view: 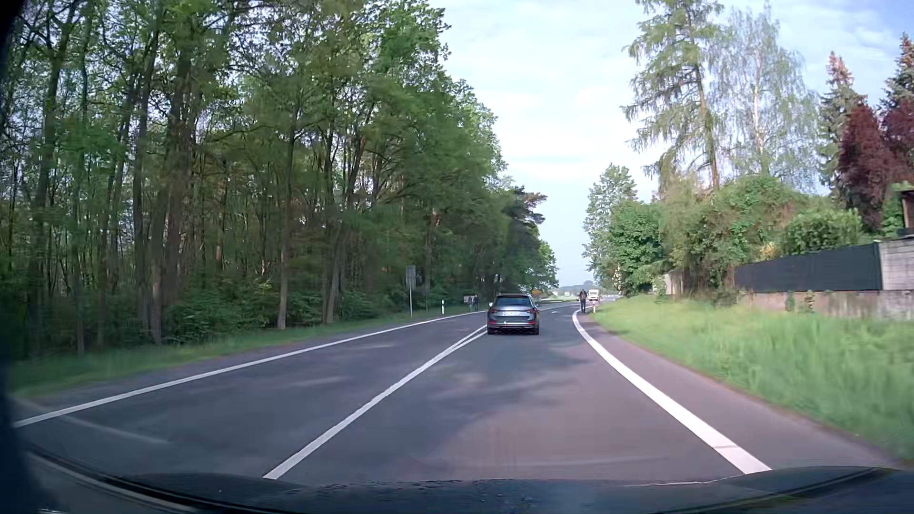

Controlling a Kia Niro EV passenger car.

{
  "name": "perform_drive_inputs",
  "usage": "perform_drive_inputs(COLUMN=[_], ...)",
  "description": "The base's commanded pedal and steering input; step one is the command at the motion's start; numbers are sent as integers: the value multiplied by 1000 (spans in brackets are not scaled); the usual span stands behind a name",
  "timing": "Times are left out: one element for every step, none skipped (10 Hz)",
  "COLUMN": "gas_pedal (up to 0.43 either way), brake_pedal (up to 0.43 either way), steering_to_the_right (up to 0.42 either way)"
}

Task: Follow the waypoints while adhering to traffic rules and regulations

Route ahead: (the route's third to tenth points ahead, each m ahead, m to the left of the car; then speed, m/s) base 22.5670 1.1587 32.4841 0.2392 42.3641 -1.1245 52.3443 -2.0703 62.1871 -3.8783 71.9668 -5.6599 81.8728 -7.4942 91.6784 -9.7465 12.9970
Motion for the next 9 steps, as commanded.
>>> perform_drive_inputs(gas_pedal=[110, 110, 110, 110, 110, 110, 110, 110, 110], brake_pedal=[0, 0, 0, 0, 0, 0, 0, 0, 0], steering_to_the_right=[4, 4, 5, 6, 7, 8, 10, 13, 17])
